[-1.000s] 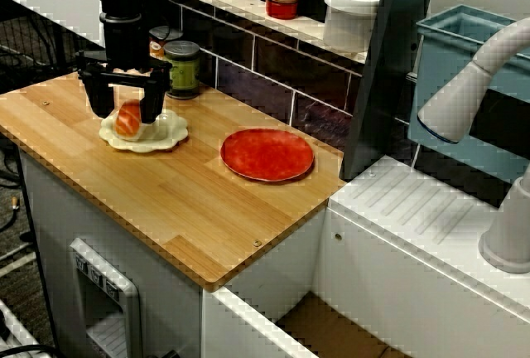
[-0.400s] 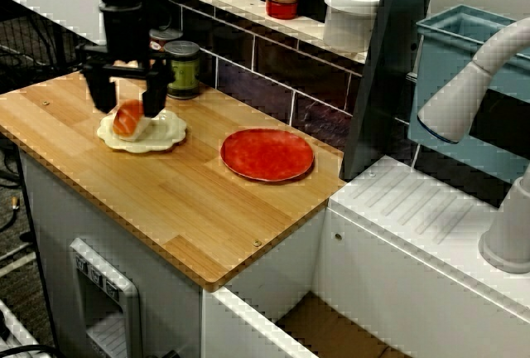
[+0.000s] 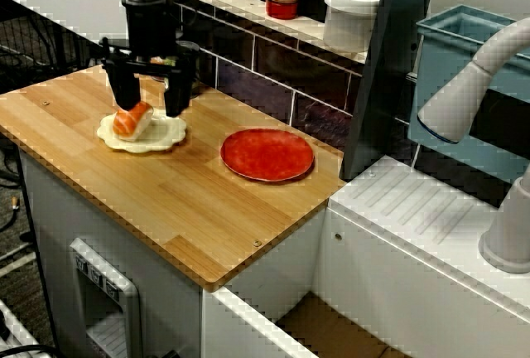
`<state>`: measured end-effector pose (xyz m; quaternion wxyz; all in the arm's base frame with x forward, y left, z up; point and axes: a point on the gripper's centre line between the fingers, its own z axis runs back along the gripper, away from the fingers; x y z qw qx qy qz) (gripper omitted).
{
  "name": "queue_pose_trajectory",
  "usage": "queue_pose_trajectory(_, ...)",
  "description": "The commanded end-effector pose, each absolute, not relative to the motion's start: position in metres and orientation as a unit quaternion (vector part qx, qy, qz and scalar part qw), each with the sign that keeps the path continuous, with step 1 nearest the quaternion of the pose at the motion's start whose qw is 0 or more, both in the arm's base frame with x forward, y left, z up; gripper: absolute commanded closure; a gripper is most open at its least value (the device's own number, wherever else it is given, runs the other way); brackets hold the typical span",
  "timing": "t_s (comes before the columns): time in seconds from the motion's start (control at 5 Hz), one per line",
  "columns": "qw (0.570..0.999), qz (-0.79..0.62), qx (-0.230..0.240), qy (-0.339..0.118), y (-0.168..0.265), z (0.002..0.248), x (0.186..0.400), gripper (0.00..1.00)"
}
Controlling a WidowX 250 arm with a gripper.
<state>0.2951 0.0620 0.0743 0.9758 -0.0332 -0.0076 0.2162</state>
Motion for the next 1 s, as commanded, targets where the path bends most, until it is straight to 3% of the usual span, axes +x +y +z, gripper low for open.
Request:
queue_pose_trajectory(0.0,0.978,0.199,-0.008,-0.061,0.024,0.080,0.322,0.00)
queue_pose_trajectory(0.4,0.977,0.199,0.012,-0.077,-0.008,0.075,0.354,0.00)
queue_pose_trajectory(0.6,0.977,0.204,0.013,-0.069,-0.010,0.066,0.366,0.09)
queue_pose_trajectory(0.8,0.974,0.216,0.017,-0.071,-0.008,0.057,0.369,1.00)
